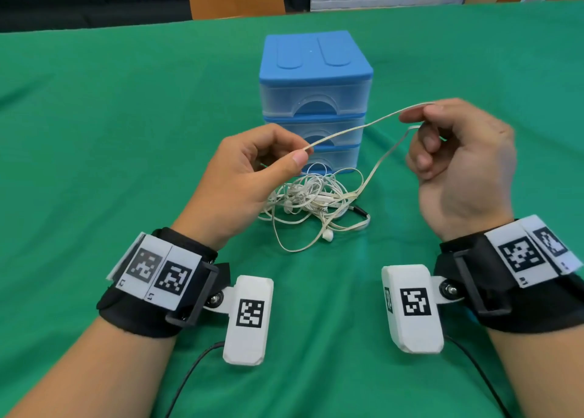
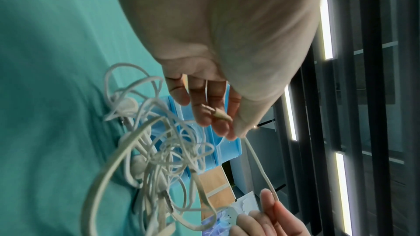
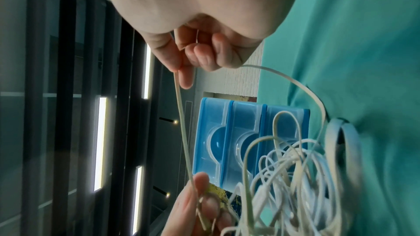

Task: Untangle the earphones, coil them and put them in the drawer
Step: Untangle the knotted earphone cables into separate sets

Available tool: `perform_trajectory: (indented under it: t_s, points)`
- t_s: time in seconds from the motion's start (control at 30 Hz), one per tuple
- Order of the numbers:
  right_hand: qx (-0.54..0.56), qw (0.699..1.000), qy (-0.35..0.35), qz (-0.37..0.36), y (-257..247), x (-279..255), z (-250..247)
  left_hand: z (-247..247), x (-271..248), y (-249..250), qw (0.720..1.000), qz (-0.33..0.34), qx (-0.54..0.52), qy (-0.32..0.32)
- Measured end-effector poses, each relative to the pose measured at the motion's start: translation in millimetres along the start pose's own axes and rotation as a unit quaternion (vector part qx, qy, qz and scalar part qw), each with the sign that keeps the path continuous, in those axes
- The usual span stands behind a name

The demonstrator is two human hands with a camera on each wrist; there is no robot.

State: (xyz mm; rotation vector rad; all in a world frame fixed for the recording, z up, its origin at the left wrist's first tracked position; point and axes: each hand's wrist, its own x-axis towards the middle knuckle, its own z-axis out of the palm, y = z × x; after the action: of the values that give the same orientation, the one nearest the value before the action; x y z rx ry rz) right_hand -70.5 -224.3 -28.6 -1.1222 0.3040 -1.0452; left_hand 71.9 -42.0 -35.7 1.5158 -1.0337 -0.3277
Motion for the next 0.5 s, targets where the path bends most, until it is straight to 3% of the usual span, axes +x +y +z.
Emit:
perform_trajectory:
  t_s: [0.2, 0.5]
  points:
    - [0.043, 0.998, 0.040, 0.039, -5.2, 3.9, -9.3, 0.1, -4.3, -5.6, 0.990, -0.046, 0.093, -0.096]
    - [0.001, 0.999, 0.032, 0.025, -1.3, 2.7, -6.0, -2.2, -5.2, -9.6, 0.981, -0.064, 0.141, -0.119]
